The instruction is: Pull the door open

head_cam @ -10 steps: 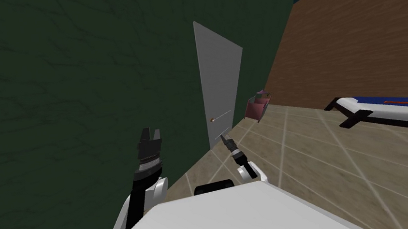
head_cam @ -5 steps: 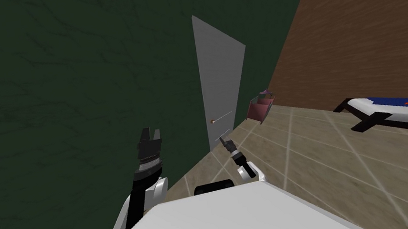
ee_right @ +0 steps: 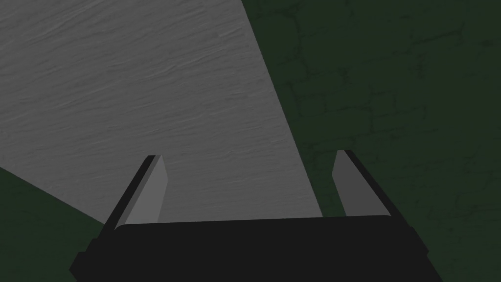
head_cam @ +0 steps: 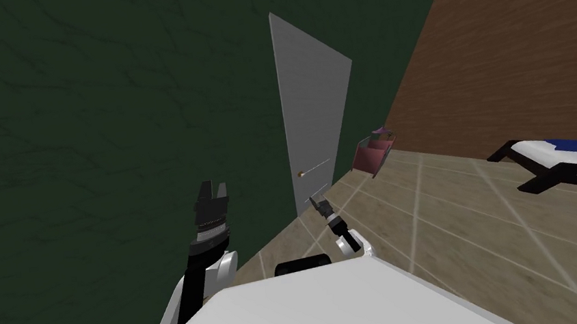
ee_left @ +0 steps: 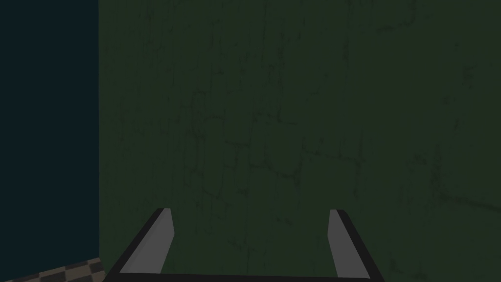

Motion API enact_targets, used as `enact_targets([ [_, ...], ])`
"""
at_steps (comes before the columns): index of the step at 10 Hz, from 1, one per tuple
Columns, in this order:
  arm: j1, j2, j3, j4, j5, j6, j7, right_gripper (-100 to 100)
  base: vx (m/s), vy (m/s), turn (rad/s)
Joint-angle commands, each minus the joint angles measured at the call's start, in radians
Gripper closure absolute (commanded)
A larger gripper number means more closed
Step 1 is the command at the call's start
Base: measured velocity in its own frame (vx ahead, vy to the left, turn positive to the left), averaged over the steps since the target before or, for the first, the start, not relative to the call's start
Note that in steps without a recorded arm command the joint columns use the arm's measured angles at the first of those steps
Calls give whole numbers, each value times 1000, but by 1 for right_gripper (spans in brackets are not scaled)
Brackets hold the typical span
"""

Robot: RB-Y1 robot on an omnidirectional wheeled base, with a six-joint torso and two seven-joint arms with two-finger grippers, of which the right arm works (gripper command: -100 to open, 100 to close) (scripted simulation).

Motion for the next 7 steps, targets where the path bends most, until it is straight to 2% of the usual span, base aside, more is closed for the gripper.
enact_targets([
  [1,-21,-3,2,47,8,-12,38,-100,130,-83,67],
  [7,-73,-12,8,172,27,-48,129,-100,94,-65,41],
])
